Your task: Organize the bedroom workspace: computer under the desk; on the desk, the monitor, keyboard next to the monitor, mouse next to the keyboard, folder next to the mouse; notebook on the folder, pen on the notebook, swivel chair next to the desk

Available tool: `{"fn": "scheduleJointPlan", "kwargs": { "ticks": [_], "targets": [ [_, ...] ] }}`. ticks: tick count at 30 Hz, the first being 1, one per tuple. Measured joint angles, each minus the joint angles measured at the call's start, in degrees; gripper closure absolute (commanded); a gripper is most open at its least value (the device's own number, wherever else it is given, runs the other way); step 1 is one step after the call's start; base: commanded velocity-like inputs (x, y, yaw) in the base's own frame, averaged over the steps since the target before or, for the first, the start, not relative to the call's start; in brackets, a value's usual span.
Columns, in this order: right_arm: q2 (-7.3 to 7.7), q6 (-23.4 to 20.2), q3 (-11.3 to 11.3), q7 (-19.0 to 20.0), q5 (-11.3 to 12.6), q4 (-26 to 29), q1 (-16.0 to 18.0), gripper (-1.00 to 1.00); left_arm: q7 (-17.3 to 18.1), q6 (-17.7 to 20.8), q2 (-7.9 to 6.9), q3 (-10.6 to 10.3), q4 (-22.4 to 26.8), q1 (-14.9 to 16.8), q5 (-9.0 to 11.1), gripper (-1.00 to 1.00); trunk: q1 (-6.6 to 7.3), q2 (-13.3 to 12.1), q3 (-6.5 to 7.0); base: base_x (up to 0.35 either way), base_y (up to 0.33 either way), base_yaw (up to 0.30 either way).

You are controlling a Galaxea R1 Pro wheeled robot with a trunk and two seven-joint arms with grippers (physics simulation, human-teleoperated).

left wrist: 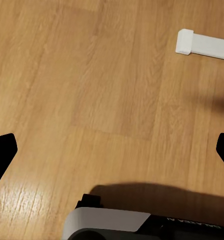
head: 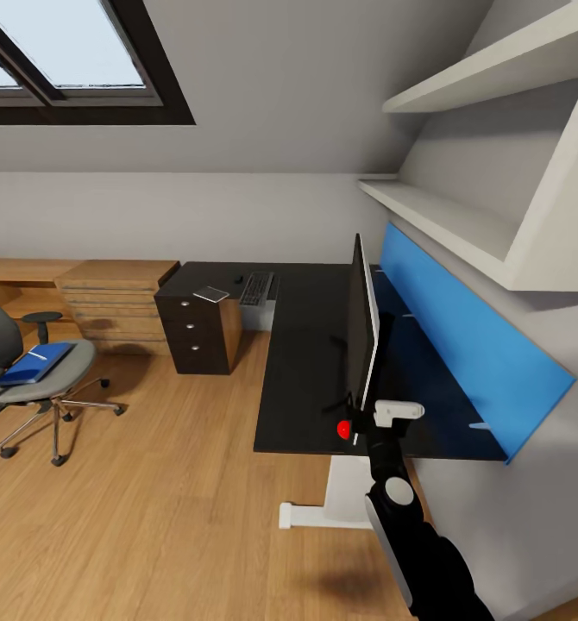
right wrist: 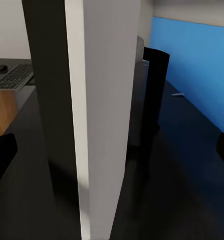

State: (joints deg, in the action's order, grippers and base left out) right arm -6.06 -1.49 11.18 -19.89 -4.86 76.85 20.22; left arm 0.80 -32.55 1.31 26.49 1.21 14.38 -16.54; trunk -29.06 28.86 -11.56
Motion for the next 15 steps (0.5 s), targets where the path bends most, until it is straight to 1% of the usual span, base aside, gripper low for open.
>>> {"fn": "scheduleJointPlan", "kwargs": {
  "ticks": [15],
  "targets": [
    [-0.09,0.40,0.01,-0.11,0.19,0.14,-0.22,-1.00,0.00,0.00,0.00,0.00,-0.01,0.00,0.00,-1.00,0.00,0.00,0.00,0.000,0.000,0.000]
  ]
}}
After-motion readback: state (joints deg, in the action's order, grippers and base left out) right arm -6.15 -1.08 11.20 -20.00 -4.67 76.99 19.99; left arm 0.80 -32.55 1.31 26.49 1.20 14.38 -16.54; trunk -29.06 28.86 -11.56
